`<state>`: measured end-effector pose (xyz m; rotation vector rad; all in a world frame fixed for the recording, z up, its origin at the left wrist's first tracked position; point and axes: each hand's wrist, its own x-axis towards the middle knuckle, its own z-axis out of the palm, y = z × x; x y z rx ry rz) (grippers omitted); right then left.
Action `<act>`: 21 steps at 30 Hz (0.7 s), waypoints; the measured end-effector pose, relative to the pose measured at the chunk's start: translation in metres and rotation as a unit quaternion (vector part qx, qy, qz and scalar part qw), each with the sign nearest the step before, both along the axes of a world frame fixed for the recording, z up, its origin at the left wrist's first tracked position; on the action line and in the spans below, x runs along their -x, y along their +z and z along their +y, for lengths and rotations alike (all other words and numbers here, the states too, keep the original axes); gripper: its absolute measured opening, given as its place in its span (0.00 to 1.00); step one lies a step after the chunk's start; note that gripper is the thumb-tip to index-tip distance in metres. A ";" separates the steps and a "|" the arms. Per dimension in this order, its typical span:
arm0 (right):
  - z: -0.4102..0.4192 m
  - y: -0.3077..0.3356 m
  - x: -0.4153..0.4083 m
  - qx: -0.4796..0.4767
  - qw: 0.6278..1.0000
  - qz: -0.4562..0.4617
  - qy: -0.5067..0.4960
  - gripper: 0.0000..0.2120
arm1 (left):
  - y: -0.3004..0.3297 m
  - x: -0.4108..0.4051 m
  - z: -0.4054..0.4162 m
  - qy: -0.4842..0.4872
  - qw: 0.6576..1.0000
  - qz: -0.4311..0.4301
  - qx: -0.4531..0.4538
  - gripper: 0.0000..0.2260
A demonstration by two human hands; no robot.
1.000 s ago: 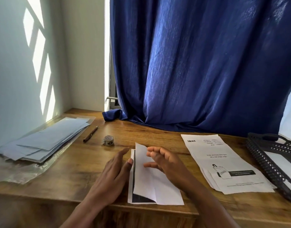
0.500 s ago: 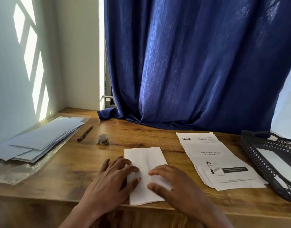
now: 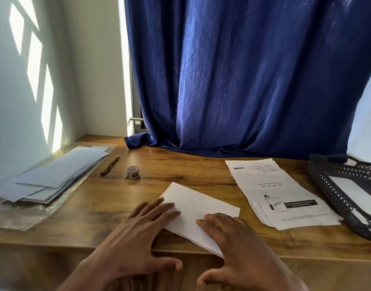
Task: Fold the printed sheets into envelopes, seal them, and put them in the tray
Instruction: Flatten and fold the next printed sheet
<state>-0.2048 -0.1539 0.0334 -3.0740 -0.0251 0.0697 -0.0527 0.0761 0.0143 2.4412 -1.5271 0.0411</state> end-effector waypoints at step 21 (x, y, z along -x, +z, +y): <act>-0.052 -0.007 -0.008 -0.358 0.893 -0.248 -0.116 0.35 | 0.000 -0.020 -0.013 0.044 0.930 0.159 0.329 0.32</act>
